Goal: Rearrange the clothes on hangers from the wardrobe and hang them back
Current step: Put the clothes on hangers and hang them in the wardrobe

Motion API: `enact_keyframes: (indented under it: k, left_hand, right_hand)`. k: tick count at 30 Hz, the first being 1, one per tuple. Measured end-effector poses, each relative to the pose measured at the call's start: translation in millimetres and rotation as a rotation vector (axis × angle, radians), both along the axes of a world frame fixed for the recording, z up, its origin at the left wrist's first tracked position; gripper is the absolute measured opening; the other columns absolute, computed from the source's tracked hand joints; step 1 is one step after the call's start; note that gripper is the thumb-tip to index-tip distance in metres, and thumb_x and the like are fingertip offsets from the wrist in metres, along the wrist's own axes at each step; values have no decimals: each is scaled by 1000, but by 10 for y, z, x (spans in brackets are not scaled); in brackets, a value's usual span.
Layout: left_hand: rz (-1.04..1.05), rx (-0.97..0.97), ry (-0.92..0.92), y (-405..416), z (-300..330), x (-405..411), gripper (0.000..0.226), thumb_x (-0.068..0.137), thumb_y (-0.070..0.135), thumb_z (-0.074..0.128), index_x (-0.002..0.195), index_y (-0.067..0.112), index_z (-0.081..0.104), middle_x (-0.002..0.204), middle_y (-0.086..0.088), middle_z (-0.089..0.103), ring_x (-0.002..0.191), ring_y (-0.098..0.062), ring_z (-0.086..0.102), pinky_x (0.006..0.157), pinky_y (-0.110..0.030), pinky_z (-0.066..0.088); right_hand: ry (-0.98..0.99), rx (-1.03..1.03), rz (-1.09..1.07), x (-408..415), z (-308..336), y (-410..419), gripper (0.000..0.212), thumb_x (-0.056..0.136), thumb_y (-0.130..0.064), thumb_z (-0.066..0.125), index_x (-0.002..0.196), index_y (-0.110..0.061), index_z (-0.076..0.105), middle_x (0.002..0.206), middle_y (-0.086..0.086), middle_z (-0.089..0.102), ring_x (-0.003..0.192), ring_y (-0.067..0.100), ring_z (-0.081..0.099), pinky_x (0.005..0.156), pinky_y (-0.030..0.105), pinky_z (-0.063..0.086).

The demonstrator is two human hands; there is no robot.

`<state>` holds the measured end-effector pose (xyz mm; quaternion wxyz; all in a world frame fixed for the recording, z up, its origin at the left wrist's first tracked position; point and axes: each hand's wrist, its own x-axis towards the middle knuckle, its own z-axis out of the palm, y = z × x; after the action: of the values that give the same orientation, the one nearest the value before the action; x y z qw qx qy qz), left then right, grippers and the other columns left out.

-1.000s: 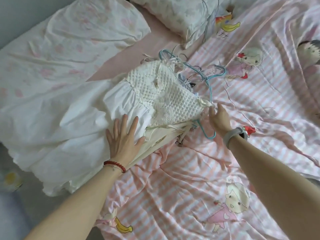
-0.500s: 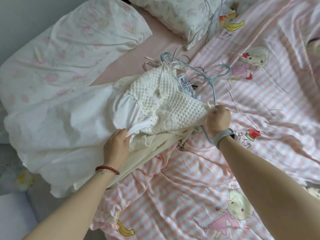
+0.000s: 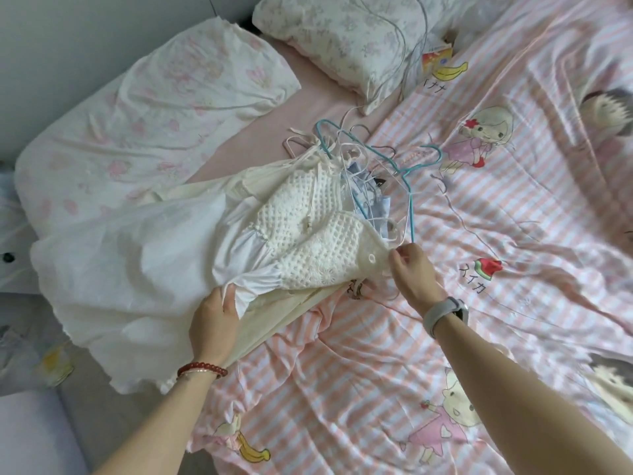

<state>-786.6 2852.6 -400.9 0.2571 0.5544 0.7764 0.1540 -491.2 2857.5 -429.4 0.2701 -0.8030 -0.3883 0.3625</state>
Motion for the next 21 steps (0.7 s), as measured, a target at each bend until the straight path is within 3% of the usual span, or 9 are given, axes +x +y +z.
enact_keyframes:
  k: [2,5,8,12,15,18,21]
  left_hand:
    - [73,-32,-11,-36,-21,-51,36,98,25,39,100,-5,60,98,-27,61,96,-40,55,79,-40,40]
    - [68,-21,-92,-115,-54,-142,32,97,18,42,87,-7,59,90,-28,60,92,-39,53,77,-40,38]
    - [64,-6,-161,-186,-43,-194,26,96,16,44,84,-2,58,89,-23,61,93,-36,53,80,-41,40]
    - [127,41,-274,-203,109,-143,25,94,23,45,78,6,52,82,-11,58,81,-24,49,75,-35,37]
    - [180,113,-295,-163,277,-130,27,97,13,42,71,9,45,72,-5,50,76,-22,44,71,-34,34]
    - [226,175,-271,-123,429,-188,21,98,12,38,84,3,50,84,-12,53,81,-23,46,74,-33,34]
    - [210,229,-241,-182,639,-294,21,99,14,35,92,3,51,84,-11,51,80,-23,46,71,-32,33]
  right_hand:
    - [166,-6,-133,-10,-48,-45,29,82,-36,49,90,-9,50,80,1,54,74,18,52,65,27,41]
    - [296,-41,-319,-15,-99,10,48,78,-48,48,103,-6,50,91,5,59,84,22,56,75,36,47]
    - [254,-47,-374,10,-45,119,35,91,-36,45,85,-3,56,76,9,56,74,27,53,61,32,41]
    - [130,55,-394,45,38,71,27,95,-22,40,106,-2,55,90,8,55,82,25,51,71,32,38]
    - [96,159,-474,17,164,12,22,96,-15,39,105,0,52,90,7,51,83,21,46,71,27,32]
    - [85,212,-507,-43,297,-56,19,96,-13,40,101,0,54,89,6,51,84,19,45,69,23,29]
    - [116,267,-492,-158,480,-161,16,95,-14,41,96,-5,55,86,4,53,83,20,48,74,30,35]
